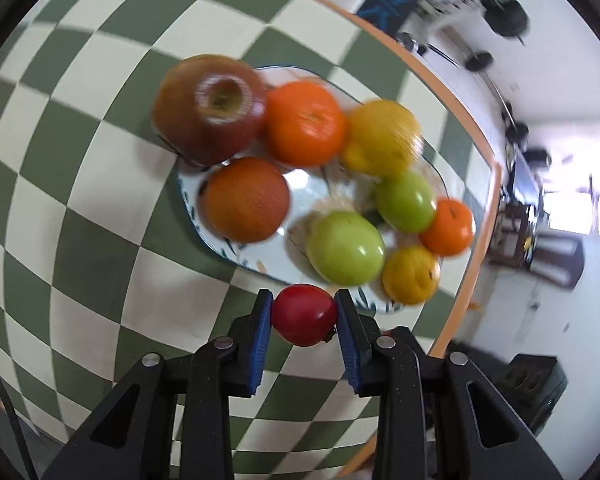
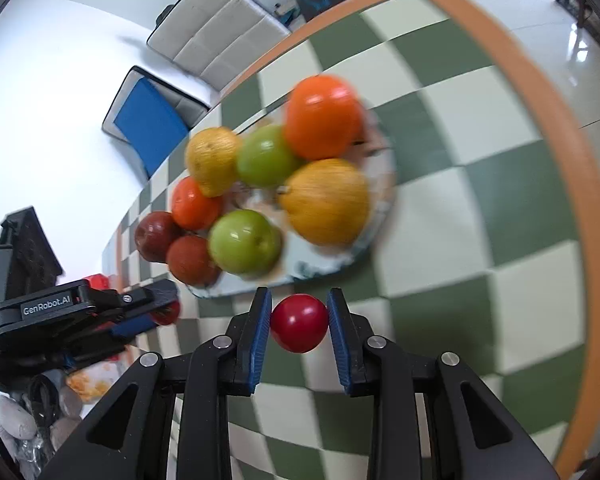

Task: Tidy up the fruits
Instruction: 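Lower the tomatoes onto the plate with both tools and open them, then lift both tools back from the plate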

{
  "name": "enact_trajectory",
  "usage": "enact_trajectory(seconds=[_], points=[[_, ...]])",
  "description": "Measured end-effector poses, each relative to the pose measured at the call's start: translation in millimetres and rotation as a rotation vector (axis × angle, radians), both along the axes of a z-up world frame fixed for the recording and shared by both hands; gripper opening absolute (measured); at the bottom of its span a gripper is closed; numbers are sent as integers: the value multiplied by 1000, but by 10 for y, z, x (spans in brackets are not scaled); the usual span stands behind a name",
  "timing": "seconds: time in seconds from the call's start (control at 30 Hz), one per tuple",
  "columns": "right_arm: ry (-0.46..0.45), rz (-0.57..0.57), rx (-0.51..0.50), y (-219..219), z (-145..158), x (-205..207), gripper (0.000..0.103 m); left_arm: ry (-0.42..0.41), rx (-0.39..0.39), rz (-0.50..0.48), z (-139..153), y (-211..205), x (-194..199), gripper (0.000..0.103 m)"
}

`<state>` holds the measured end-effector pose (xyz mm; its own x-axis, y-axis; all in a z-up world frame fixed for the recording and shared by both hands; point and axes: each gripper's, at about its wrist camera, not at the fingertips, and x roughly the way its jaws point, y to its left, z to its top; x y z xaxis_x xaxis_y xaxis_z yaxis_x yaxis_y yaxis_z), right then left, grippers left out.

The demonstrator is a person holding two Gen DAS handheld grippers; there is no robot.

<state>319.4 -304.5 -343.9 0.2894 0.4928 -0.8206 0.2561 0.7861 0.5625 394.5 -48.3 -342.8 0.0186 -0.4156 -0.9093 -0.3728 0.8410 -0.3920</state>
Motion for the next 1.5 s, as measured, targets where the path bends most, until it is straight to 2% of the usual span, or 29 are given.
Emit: enact_trajectory(seconds=[0.17, 0.4, 0.47, 0.53, 0.6, 0.67, 0.7, 0.77, 0.8, 0.83, 0.87, 0.9, 1.0, 1.07, 1.27, 1.5], points=[[11, 29, -32, 263, -130, 266, 31, 48, -26, 68, -175, 126, 52, 29], [27, 4, -43, 322, -260, 406, 33, 78, -64, 92, -274, 139, 83, 31], [34, -7, -29, 289, -262, 397, 37, 81, -62, 91, -242, 153, 85, 31], [31, -9, -24, 274, -238, 373, 52, 69, -42, 75, -197, 134, 90, 35], [28, -11, -35, 255, -182, 320, 64, 42, -2, 40, -119, 104, 89, 46], [20, -7, -63, 227, -95, 262, 66, 8, 46, 4, -34, 84, 65, 57], [15, -4, -76, 202, -42, 225, 68, -12, 77, -23, 18, 67, 44, 60], [-8, 14, -130, 176, 91, 157, 78, -45, 152, -77, 98, -1, 15, 75], [-22, 27, -167, 170, 161, 125, 84, -66, 194, -105, 150, -24, -18, 78], [-38, 47, -224, 177, 244, 88, 90, -87, 233, -131, 199, -50, -40, 86], [-46, 70, -281, 191, 307, 57, 92, -107, 272, -158, 244, -76, -81, 94], [-59, 96, -349, 217, 378, 24, 93, -126, 314, -188, 280, -110, -122, 97], [-87, 140, -465, 244, 510, -60, 97, -174, 422, -255, 341, -174, -265, 99], [-112, 149, -503, 249, 573, -106, 97, -182, 454, -273, 312, -157, -310, 99], [-144, 130, -528, 215, 738, -148, 98, -242, 493, -278, 462, -175, -420, 99], [-174, 105, -551, 274, 993, -269, 98, -322, 488, -263, 822, -123, -575, 99]])
